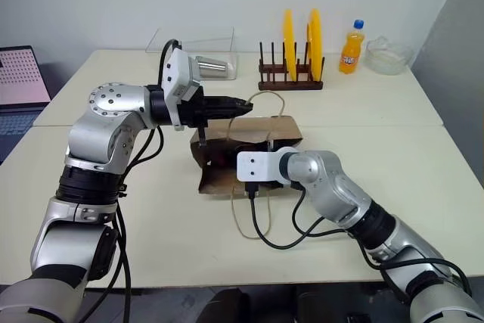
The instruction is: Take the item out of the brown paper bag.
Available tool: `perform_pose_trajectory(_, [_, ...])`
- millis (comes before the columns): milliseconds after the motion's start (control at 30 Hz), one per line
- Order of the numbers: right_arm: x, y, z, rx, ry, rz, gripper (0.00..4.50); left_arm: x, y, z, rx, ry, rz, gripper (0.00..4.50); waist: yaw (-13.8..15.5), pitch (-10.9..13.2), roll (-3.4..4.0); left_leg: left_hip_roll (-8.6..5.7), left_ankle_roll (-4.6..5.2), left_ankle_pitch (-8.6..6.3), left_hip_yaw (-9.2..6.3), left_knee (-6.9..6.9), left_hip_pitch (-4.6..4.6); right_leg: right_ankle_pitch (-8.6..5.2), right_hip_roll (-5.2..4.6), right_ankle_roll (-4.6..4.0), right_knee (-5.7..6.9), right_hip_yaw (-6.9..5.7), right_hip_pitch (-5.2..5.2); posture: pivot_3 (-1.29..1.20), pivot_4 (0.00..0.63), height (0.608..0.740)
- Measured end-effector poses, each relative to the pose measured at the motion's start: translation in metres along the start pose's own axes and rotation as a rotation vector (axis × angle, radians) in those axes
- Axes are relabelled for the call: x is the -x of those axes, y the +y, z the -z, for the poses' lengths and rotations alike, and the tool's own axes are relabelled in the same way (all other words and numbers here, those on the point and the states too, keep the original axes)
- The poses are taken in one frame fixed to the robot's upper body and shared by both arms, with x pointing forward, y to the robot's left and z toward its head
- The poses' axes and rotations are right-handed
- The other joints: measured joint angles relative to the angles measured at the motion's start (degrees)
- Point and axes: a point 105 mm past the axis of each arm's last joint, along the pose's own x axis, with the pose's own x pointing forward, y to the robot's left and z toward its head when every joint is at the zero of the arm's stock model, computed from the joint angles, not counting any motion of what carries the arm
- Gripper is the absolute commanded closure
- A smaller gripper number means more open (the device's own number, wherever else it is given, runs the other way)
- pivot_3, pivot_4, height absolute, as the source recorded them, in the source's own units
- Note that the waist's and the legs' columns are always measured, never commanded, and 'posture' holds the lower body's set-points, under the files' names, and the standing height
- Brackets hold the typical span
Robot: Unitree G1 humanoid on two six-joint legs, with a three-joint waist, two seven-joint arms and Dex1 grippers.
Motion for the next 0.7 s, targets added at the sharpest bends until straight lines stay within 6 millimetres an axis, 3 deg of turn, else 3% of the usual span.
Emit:
perform_pose_trajectory(433, [-0.019, -0.006, 0.009, 0.031, 0.093, -0.007, 0.64, 0.008, 0.012, -0.008, 0.023, -0.034, -0.059, 4.50, -0.55, 0.00, 0.00, 0.00, -0.05, 0.03, 0.00, 0.00, 0.05, 0.01, -0.02, -0.01, 0.02, 0.01, 0.02, 0.00, 0.150, 0.740])
perform_pose_trajectory(567, [-0.029, -0.001, 0.022, 0.045, 0.156, -0.047, 0.64, 0.011, 0.015, -0.014, 0.012, -0.047, -0.073, 4.50, -0.55, 0.00, 0.00, -0.01, -0.10, 0.06, 0.02, -0.01, 0.05, 0.01, -0.02, -0.02, 0.01, 0.02, 0.03, 0.00, 0.150, 0.740])
perform_pose_trajectory(700, [-0.035, -0.005, 0.020, 0.070, 0.160, -0.065, 0.64, 0.010, 0.015, -0.013, 0.017, -0.048, -0.071, 4.50, -0.61, 0.00, 0.00, -0.01, -0.09, 0.05, 0.01, -0.01, 0.10, 0.02, -0.02, -0.02, 0.03, 0.02, 0.04, 0.00, 0.150, 0.740])
